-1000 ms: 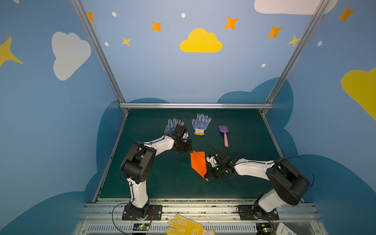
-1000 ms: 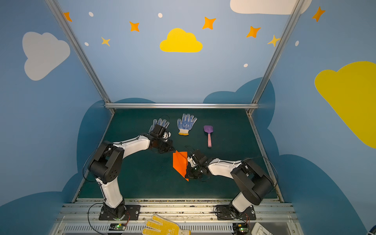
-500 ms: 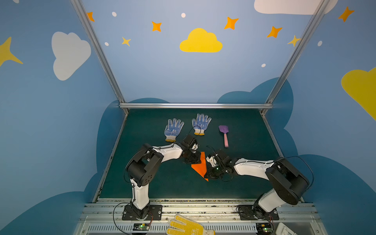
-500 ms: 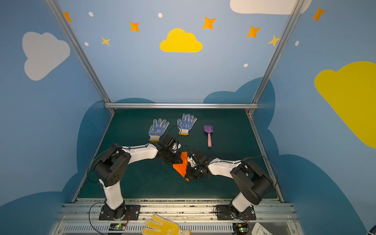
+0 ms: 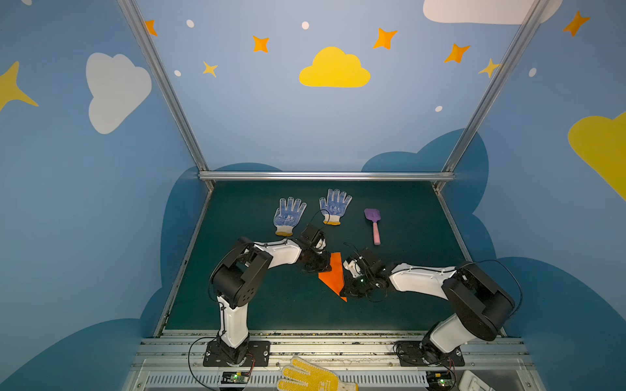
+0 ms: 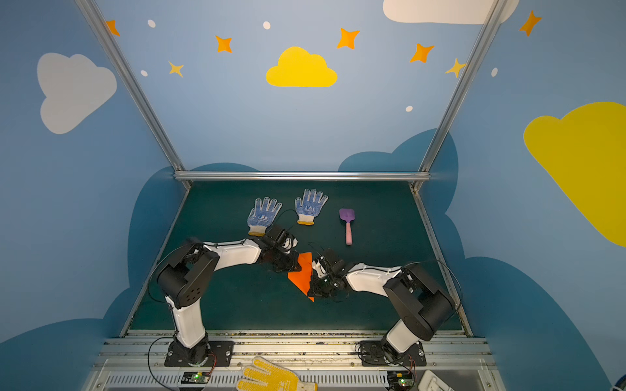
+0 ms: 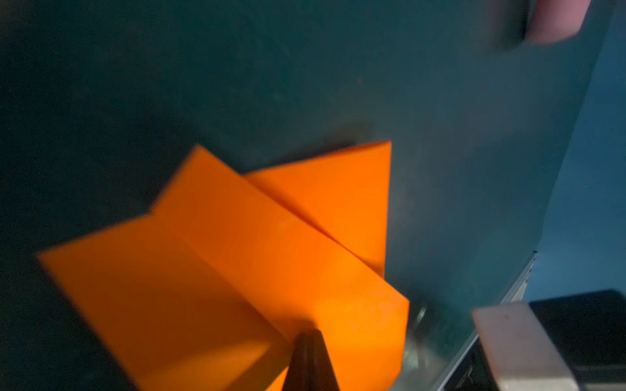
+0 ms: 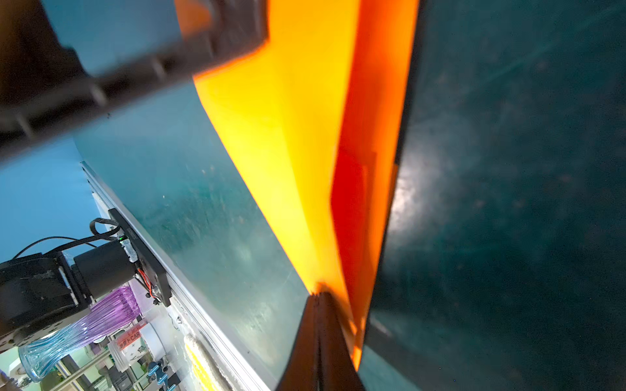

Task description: Fold a paper plane with a square sheet of paper (fold left side to right side)

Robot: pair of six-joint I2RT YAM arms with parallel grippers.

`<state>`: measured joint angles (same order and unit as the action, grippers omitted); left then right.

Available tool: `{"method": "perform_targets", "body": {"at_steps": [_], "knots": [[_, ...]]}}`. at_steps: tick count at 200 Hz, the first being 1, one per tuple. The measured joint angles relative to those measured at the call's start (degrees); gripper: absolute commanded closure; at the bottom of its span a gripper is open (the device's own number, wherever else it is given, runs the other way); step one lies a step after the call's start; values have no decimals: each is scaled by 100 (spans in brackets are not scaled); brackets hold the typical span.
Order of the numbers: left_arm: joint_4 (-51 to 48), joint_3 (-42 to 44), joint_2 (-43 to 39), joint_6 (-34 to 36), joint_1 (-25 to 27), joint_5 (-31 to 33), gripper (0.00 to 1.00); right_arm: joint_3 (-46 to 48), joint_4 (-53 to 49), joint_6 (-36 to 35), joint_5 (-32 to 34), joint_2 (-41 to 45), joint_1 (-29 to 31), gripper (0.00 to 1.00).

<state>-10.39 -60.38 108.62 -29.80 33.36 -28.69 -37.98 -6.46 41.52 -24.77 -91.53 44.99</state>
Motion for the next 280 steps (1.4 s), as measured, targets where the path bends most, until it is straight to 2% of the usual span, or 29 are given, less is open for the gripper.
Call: {"method": "perform_targets", "body": {"at_steps": [42, 77, 105, 139, 179, 280], "knots": [[-26, -361, 208, 28, -599, 203, 96, 0, 0, 0, -11, 2, -4, 100], [-195, -380, 57, 136, -756, 367, 96, 4, 2, 2, -15, 2, -7, 100], [-256, -118, -601, 186, -542, 271, 96, 7, 7, 2, -15, 2, -7, 100], [-170, 28, -1084, 195, 50, -22, 96, 7, 9, 2, -20, 0, -9, 100], [-144, 236, -841, 195, 494, -282, 96, 7, 11, 2, -35, -4, -15, 100], [-83, -39, -4, 212, 542, -337, 95, 17, 11, 2, -35, 7, -17, 100]]}}
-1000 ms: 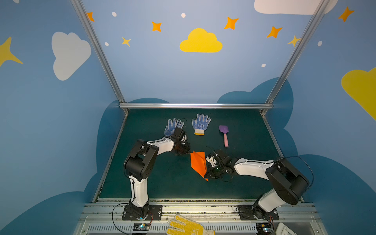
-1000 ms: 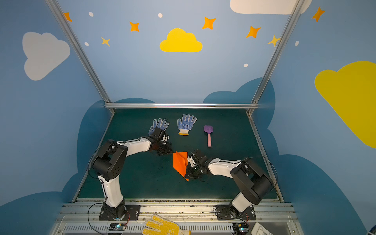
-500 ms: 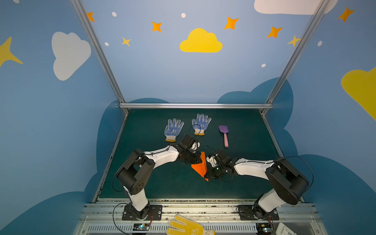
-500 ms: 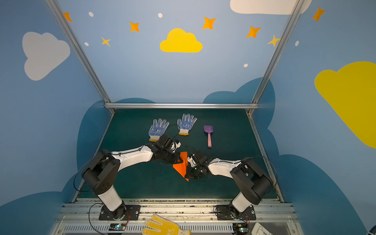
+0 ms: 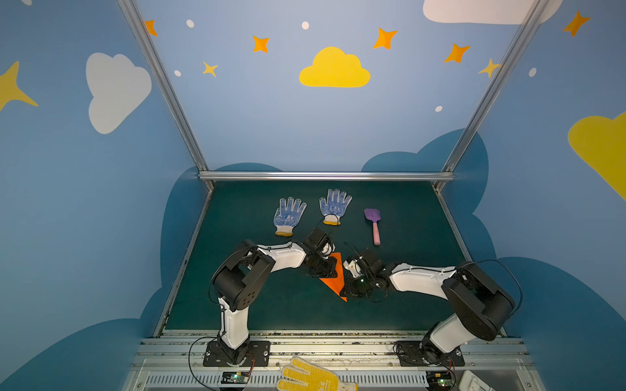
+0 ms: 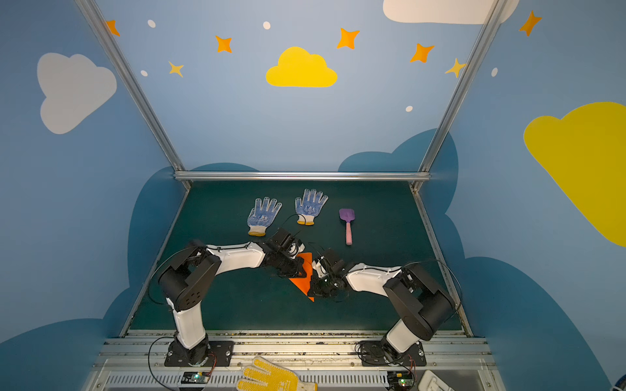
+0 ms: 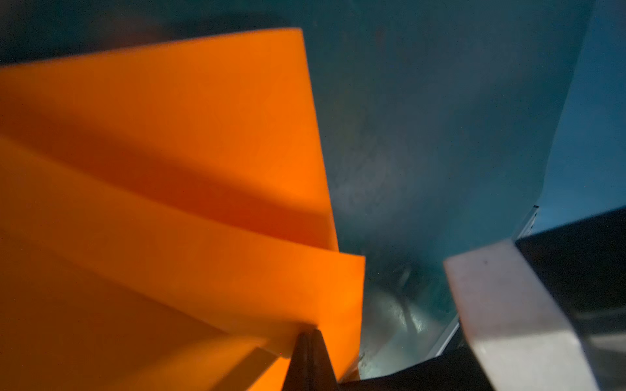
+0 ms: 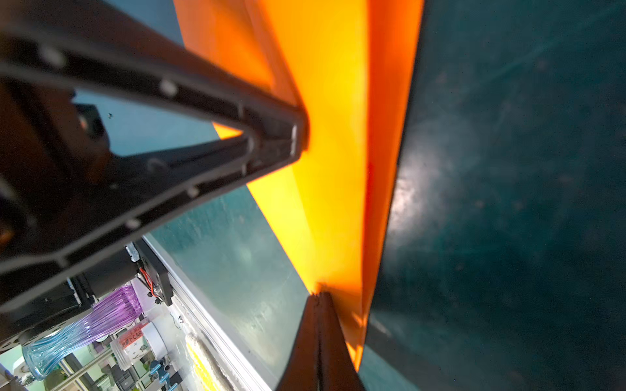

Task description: Fold a paper plane with a square sheet of paper (fold left side to right side)

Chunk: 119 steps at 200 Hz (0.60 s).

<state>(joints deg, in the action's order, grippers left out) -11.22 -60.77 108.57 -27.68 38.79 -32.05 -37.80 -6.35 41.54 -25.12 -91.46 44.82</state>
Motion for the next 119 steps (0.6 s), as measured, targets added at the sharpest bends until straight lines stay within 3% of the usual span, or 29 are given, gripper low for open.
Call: {"method": "perform_targets", "body": {"at_steps": [56, 102, 119], "knots": [[101, -173, 201, -7, -50, 74, 96, 66, -46, -59, 26, 155, 0, 99], [192, -151, 199, -13, -177, 111, 96, 612, -811, -101, 199, 1169, -129, 73], [240, -120, 197, -20, -195, 96, 96, 824, -863, 35, 175, 1478, -164, 68]]}}
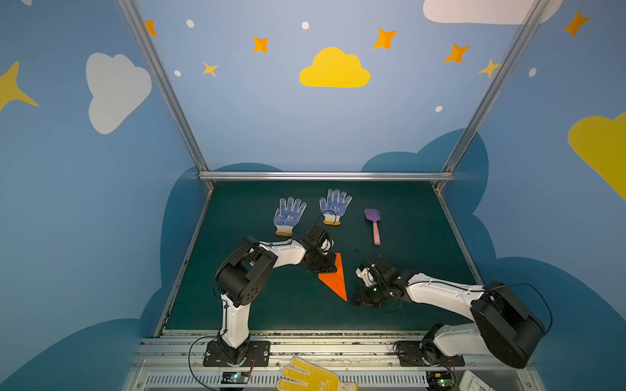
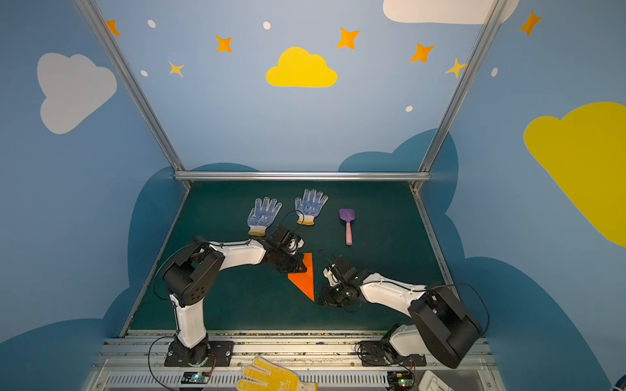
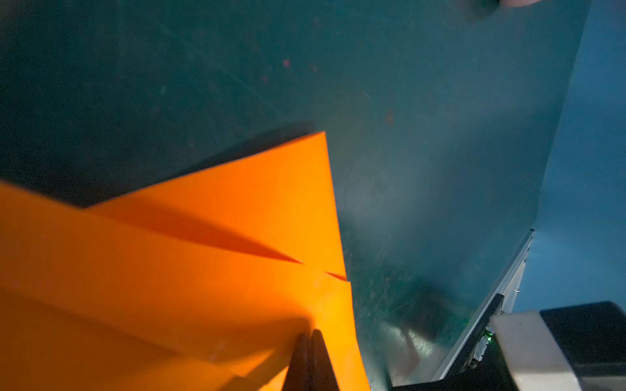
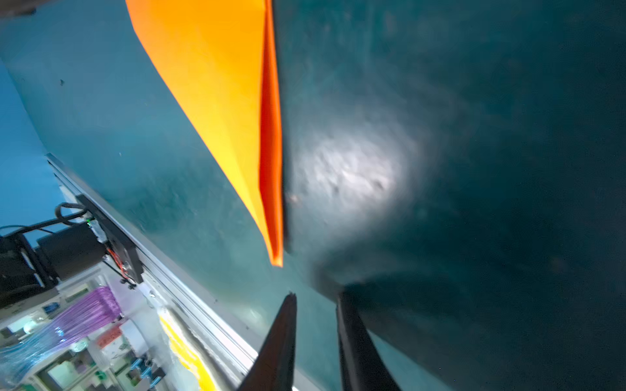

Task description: Fold a paper plane with a square sheet of paper (fold left side to right side)

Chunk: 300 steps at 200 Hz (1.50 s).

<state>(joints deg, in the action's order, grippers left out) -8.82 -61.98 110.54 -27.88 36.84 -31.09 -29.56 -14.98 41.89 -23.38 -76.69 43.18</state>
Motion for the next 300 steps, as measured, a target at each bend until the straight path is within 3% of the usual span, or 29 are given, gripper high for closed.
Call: {"method": "perform_targets", "body": {"at_steps": [54, 138, 198, 249, 300], "knots": [[92, 66, -17, 0, -11, -28, 96, 361, 669, 577, -358, 164, -13, 61], [151, 105, -28, -7, -15, -35, 96, 431, 2218, 1438, -824, -595, 50, 61], [234, 157, -42, -22, -20, -55, 96, 485, 2793, 1609, -1043, -887, -136, 64], [271, 188, -57, -22, -20, -50, 96, 461, 3104, 1598, -1412, -1215, -413, 74], [273, 190, -63, -22, -20, -50, 96, 341, 3547, 1574, -1611, -1687, -695, 91]]}}
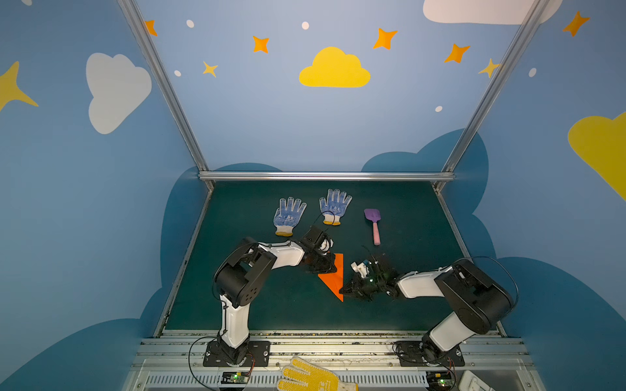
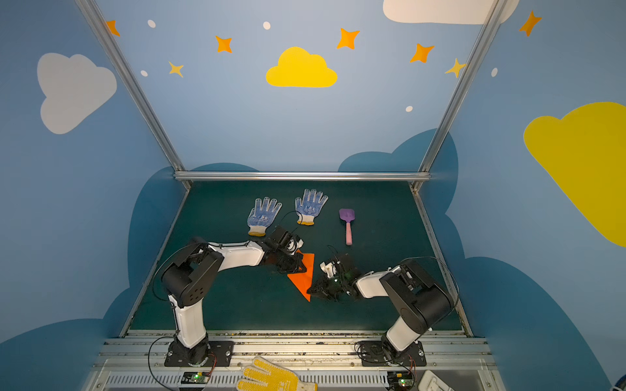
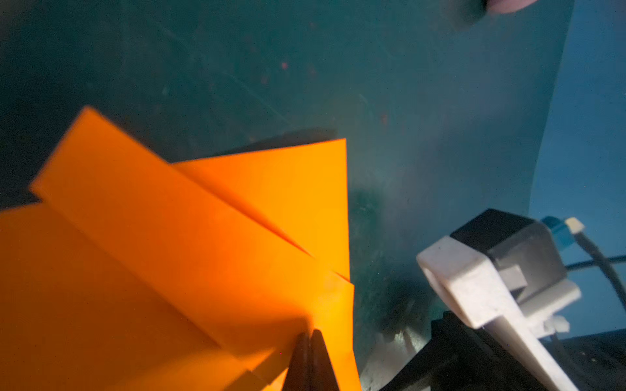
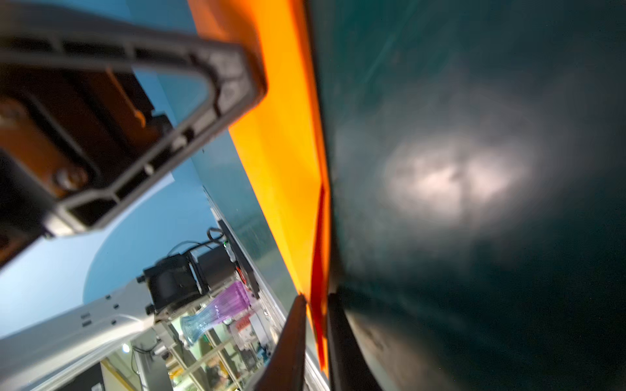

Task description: Fold a paper plane with a square sheet of paper (fold left side to right side)

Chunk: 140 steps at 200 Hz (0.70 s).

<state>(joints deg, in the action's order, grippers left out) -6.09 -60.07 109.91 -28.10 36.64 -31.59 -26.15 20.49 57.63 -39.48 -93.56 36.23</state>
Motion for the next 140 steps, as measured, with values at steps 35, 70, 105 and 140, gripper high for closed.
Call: {"method": "perform_targets", "body": {"at_steps": [35, 70, 105, 140], "knots": [[-87, 0, -46, -22, -28, -2, 96, -11, 192, 20, -55, -107, -144, 100], [-177, 0, -409, -249, -356, -133, 87, -37, -46, -68, 101, 87, -350, 100], [33, 2, -1386, -634, -1137, -251, 72, -415, -1493, -595, 505, 957, -522, 100], [116, 44, -2103, -811, -1755, -260, 64, -1633, -3576, -1615, 1401, 1676, -579, 100]]}}
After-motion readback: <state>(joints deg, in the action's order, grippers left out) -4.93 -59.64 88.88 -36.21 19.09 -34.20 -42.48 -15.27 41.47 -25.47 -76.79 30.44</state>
